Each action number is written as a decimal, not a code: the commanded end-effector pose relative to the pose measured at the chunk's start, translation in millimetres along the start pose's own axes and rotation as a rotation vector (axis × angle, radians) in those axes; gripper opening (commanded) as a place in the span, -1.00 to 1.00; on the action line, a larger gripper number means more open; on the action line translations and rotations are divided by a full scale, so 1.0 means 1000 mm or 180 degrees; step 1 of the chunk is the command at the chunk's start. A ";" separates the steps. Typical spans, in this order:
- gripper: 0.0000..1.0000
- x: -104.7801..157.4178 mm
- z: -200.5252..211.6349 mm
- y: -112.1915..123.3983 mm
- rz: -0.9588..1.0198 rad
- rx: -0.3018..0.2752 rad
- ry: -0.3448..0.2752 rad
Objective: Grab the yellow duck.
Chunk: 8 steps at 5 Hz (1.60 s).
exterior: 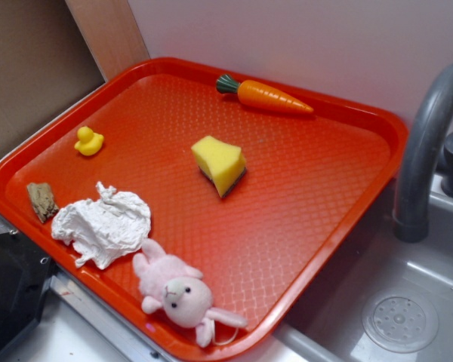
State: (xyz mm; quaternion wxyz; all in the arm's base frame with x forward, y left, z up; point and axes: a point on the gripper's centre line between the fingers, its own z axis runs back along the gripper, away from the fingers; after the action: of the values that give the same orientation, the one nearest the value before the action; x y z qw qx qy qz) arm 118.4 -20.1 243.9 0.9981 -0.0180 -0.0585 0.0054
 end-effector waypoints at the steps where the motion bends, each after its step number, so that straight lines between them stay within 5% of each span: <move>1: 1.00 0.000 0.000 0.000 0.0000 0.0000 0.0000; 3: 1.00 0.073 -0.016 0.028 -0.0805 0.0464 -0.0097; 4: 1.00 0.092 -0.026 0.054 -0.1139 0.0804 -0.0173; 5: 1.00 0.102 -0.046 0.088 -0.1876 0.0929 -0.0114; 7: 1.00 0.104 -0.119 0.122 -0.2431 0.0766 0.0782; 8: 1.00 0.101 -0.147 0.132 -0.2399 0.0614 0.1013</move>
State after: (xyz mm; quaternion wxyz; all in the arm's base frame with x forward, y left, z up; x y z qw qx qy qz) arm 232.8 108.1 94.3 0.9223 0.0849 0.1079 -0.3613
